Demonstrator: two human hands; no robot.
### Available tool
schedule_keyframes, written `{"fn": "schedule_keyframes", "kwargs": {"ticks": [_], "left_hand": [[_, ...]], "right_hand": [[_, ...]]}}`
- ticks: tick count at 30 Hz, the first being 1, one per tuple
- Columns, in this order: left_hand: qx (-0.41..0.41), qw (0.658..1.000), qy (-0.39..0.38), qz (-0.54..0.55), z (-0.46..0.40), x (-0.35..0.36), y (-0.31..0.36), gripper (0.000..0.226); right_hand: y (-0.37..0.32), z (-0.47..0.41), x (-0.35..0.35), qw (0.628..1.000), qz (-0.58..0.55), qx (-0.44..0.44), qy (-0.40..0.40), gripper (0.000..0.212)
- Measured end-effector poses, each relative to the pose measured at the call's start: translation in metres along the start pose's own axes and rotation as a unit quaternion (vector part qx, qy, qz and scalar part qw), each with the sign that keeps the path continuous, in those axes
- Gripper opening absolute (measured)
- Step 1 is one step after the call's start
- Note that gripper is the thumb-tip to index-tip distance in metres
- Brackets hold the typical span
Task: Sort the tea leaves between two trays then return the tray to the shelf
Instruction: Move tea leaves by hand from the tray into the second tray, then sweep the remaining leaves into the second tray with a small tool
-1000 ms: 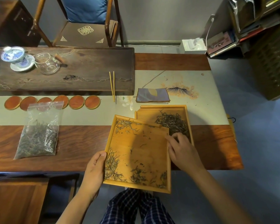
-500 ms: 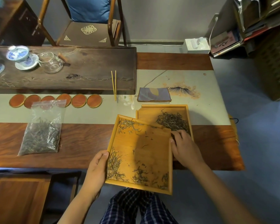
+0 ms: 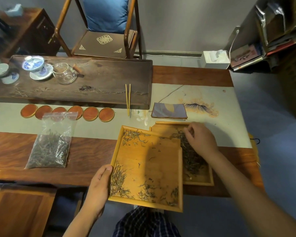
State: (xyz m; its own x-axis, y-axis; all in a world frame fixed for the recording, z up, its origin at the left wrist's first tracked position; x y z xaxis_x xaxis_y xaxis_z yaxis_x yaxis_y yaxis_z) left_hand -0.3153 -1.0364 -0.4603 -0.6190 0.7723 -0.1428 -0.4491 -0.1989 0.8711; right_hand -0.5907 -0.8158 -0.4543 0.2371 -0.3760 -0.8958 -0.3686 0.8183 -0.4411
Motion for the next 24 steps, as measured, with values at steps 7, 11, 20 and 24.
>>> {"fn": "schedule_keyframes", "kwargs": {"ticks": [7,11,20,24], "left_hand": [[0.007,1.0,-0.002,-0.004,-0.011,0.001,0.006,0.029],[0.022,0.999,0.025,-0.013,-0.018,0.0,0.009,0.029],[0.013,0.999,0.042,0.021,-0.026,-0.013,0.003,0.03],[0.007,0.999,0.044,0.026,-0.028,-0.013,0.0,0.028]], "right_hand": [[-0.02,-0.092,0.026,0.992,0.009,-0.073,-0.106,0.026],[-0.028,-0.121,0.05,0.987,0.035,-0.11,-0.114,0.035],[-0.023,-0.145,0.079,0.97,0.104,-0.137,-0.171,0.06],[-0.024,-0.145,0.073,0.975,0.092,-0.168,-0.109,0.027]]}}
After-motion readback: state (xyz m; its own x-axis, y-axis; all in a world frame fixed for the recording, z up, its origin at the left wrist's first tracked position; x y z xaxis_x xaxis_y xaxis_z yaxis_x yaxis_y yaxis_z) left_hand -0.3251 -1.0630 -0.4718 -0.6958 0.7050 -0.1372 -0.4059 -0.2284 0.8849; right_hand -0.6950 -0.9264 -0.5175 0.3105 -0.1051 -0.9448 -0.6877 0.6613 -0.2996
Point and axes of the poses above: each hand's wrist, its own z-axis away from the middle knuckle, its own x-axis out of the palm, y = z × x, the point moved 4 cm from there along -z, towards the middle knuckle, and after that the axes turned 3 degrees about x, right-handed, at the moved point
